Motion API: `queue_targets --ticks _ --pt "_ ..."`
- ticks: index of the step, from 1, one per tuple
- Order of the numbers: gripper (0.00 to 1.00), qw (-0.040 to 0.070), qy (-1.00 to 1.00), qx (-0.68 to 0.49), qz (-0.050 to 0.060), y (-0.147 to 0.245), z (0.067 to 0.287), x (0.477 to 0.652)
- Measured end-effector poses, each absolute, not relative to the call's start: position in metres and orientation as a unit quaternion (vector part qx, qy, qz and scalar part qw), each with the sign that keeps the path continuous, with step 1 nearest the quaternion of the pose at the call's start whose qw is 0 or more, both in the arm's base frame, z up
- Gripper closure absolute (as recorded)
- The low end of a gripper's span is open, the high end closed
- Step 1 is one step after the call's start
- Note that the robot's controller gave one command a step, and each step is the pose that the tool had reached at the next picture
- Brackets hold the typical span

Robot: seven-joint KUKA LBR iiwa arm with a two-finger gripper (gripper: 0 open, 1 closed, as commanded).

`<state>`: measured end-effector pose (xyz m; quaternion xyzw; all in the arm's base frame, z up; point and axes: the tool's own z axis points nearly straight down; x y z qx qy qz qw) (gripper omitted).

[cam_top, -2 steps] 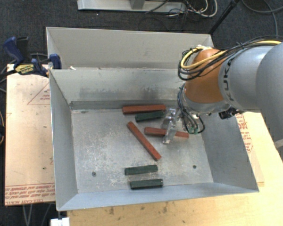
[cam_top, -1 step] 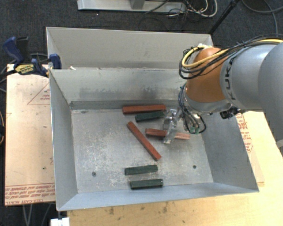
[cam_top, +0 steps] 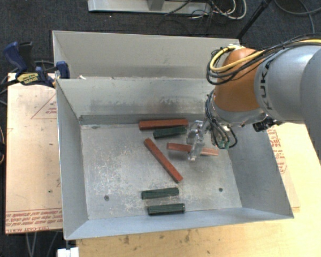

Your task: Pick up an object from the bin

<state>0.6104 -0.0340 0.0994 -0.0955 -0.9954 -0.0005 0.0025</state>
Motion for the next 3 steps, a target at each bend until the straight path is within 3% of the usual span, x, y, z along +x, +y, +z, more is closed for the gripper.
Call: queue_targets --ticks 1,3 --pt "1.0 -0.003 -0.995 -0.095 -0.001 -0.034 0.114 0.613" --pt "1.0 -0.001 -0.995 -0.095 -0.001 -0.034 0.129 0.613"
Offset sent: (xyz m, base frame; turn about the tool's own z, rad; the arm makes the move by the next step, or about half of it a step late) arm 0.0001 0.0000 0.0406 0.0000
